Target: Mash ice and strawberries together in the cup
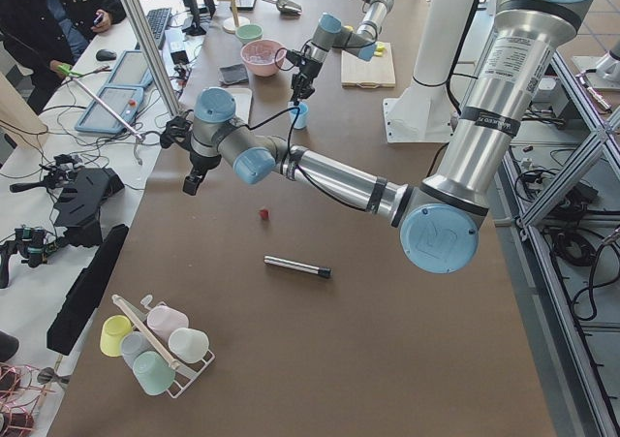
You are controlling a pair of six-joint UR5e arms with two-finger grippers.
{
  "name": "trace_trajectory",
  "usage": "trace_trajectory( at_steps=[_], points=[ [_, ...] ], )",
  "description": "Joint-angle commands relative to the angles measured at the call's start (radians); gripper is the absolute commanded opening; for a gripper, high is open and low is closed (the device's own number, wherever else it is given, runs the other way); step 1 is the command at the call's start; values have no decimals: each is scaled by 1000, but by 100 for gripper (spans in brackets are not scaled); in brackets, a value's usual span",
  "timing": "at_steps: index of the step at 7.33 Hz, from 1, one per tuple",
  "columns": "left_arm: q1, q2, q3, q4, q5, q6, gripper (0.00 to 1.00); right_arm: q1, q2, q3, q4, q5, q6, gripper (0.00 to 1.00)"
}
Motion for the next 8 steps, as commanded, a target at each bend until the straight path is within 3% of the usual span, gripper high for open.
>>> trace_trajectory(
  at_steps=[1,3,5,8],
  points=[
    [0,4,6,-2,0,-3,98,11,-1,12,2,24,5,100],
    [0,5,-2,-2,-2,0,98,60,-1,49,-6,94,7,100],
    [0,7,3,1,0,-4,98,201,-23,52,-12,278,2,100],
    [12,5,-11,-5,11,-20,98,409,-67,55,-78,426,-12,100]
  ],
)
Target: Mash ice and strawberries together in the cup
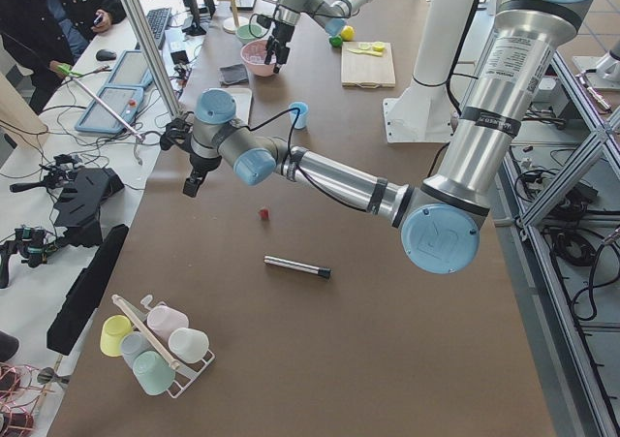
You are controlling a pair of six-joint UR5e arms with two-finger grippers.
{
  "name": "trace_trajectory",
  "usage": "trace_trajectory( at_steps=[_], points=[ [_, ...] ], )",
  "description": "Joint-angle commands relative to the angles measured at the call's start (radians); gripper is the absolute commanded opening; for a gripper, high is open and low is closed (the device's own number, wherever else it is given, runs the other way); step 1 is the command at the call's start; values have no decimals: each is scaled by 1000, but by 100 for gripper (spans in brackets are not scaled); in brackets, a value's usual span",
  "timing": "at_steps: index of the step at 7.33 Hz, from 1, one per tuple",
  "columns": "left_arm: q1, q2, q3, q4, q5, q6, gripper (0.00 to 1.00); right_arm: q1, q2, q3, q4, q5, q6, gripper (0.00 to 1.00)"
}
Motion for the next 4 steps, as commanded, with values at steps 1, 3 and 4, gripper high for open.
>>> trace_trajectory(
  at_steps=[1,3,4],
  points=[
    [50,-4,-19,-27,3,-14,98,154,-88,12,-22,110,-24,100],
    [135,-3,-16,-64,5,-6,98,263,-183,21,-23,202,-63,100],
    [171,3,-10,-83,6,-12,98,311,-240,26,-23,235,-66,100]
  ],
)
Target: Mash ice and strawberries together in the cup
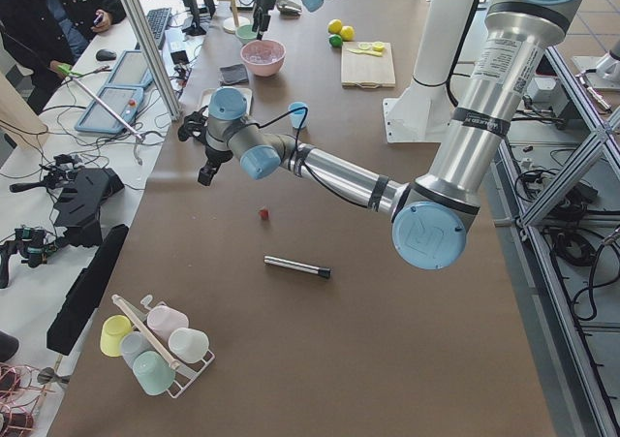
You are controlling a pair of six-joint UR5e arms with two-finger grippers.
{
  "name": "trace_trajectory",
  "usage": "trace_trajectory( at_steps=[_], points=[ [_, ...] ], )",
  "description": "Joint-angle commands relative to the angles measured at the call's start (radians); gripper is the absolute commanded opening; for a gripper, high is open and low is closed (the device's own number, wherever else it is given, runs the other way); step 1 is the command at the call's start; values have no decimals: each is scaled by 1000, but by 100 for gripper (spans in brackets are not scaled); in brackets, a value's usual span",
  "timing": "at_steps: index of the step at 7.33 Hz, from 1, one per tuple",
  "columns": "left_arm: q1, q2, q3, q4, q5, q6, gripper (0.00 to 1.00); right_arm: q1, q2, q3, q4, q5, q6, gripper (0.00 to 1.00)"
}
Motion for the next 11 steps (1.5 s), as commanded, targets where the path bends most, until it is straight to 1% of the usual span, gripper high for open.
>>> trace_trajectory(
  at_steps=[1,2,3,4,6,8,10,11],
  points=[
    [77,15,33,-24,1,9,98,104,-120,8,0,95,-7,100],
    [79,24,36,-18,4,8,98,136,-181,14,1,117,-8,100],
    [80,41,36,-15,4,3,98,144,-186,0,-5,115,-10,100],
    [95,65,35,-20,4,8,98,165,-191,3,-48,117,-13,100],
    [137,78,38,-12,6,-33,98,175,-261,9,-51,115,-173,100],
    [199,81,64,-17,10,-23,98,205,-274,8,-56,121,-184,100],
    [273,52,67,-17,120,-21,98,233,-310,15,-47,120,-184,100],
    [273,49,82,-17,122,-21,98,233,-330,21,-42,111,-186,100]
  ],
)
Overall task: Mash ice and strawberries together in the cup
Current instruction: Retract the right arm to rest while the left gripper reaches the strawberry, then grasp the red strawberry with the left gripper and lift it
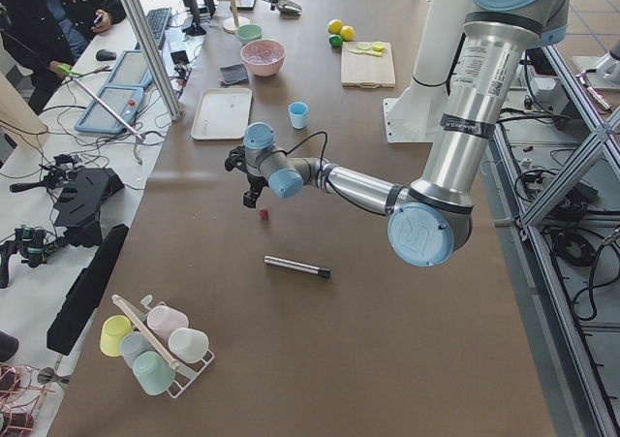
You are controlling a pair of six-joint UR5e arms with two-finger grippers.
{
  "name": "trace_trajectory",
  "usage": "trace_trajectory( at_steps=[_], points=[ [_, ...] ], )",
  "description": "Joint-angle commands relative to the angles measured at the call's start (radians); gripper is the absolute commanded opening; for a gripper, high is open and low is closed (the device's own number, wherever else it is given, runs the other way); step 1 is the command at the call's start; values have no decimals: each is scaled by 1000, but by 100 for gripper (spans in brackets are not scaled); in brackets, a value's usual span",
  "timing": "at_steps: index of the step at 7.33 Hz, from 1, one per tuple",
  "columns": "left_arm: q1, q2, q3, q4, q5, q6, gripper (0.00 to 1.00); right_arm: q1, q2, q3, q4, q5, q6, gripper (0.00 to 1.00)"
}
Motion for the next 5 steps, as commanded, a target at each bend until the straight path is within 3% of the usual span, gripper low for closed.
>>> trace_trajectory(
  at_steps=[1,2,5],
  points=[
    [26,-9,38,-2,85,2,97,7,-40,5,8,-11,-6,100],
    [45,-9,44,0,126,25,97,7,-41,7,10,-12,-8,100],
    [43,-13,47,6,127,102,93,6,-108,78,11,-12,-7,100]
  ],
)
